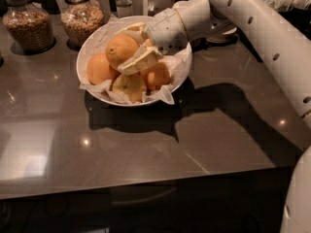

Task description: Pick orange from white bowl

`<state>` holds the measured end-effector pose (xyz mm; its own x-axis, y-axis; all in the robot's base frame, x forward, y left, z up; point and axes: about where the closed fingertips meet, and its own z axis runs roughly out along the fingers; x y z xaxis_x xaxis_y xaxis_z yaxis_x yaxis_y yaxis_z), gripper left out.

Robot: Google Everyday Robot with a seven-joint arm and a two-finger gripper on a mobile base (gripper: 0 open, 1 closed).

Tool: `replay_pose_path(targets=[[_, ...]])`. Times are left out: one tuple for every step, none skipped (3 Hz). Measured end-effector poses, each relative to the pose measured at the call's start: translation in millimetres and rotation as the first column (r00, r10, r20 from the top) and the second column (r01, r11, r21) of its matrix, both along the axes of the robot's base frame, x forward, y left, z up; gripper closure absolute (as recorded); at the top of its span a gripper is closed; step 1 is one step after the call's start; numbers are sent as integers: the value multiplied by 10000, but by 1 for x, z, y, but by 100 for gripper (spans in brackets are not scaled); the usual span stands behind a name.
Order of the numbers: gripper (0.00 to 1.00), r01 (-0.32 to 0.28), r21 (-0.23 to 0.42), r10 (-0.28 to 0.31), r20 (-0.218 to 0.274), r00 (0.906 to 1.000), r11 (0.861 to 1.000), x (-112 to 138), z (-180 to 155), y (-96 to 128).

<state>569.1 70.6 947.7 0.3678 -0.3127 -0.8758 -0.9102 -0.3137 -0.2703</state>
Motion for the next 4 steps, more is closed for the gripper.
replay_pose_path(targets=[[100, -173, 1075, 44, 1186, 9929, 9941, -49, 55, 5], [100, -37, 1686, -303, 1986, 9796, 9857, -114, 86, 3], [100, 279, 2117, -760, 2224, 9720, 9769, -172, 98, 3], [100, 879, 2129, -1327, 2064, 9694, 9731, -175, 94, -20]])
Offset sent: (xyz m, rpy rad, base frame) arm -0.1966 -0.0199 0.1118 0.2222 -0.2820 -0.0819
